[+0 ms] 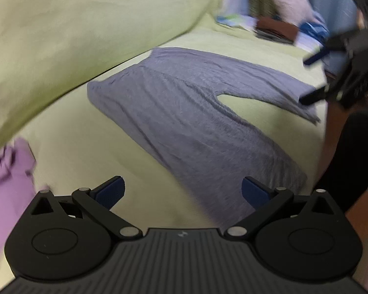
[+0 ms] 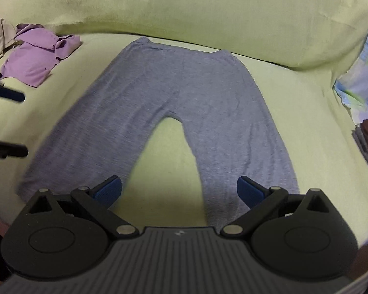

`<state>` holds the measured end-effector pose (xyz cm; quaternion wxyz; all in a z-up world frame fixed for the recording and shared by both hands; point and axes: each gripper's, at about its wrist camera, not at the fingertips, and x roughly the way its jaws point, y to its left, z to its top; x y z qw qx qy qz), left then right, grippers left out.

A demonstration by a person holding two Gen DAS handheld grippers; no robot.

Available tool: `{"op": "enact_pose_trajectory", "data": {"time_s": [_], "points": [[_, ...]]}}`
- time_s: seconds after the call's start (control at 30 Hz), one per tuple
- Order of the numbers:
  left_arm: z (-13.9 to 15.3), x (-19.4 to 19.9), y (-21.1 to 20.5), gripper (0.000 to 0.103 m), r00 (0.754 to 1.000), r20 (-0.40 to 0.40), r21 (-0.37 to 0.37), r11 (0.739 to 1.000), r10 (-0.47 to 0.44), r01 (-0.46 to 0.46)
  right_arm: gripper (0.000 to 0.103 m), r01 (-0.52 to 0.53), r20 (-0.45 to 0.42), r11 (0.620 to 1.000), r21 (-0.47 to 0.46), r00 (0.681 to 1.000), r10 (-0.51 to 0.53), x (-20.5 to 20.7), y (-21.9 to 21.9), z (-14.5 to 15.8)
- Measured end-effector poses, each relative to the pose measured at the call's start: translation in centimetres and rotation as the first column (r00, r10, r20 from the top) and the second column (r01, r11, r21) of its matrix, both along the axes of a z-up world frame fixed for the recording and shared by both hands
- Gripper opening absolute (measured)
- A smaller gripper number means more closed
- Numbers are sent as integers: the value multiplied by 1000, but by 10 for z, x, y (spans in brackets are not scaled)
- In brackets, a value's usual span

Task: Fold clothes
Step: 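Move the left gripper to a grey pant cuff and close on it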

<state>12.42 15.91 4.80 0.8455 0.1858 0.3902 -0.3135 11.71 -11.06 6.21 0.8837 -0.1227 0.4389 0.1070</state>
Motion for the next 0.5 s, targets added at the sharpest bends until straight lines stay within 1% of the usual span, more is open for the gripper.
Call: {"op": "enact_pose_trajectory", "data": {"time_s": [0.07,0.13,0.17,0.2,0.23,0.27,0.33,0.37,0.4,0.5], "points": [[15,11,15,102,998,-16,33,998,-57,57,100,15,-5,1000,-27,1000,-15,-2,15,25],[33,21,27,102,992,3,49,991,-125,124,100,30,-10,998,-54,999,-31,-5,29,50],[43,26,32,102,986,15,52,985,-165,164,100,44,-11,997,-65,999,-45,-6,37,63],[52,33,35,102,978,34,64,977,-206,203,100,89,-7,994,-61,996,-89,-10,49,80],[61,46,38,102,967,54,80,967,-248,244,100,113,1,992,-54,994,-113,-13,55,88],[68,54,41,102,952,76,95,953,-295,287,100,137,8,989,-46,991,-137,-16,60,95],[81,73,43,102,915,117,139,919,-385,369,100,176,18,984,-38,984,-175,-22,69,104],[85,83,42,102,897,135,165,902,-422,399,100,186,14,982,-34,983,-185,-22,72,106],[89,93,42,102,876,152,193,883,-458,428,100,220,4,975,-14,976,-220,-24,76,107],[96,126,36,102,814,194,261,828,-548,496,100,255,-18,967,24,967,-255,-21,83,108]]}}
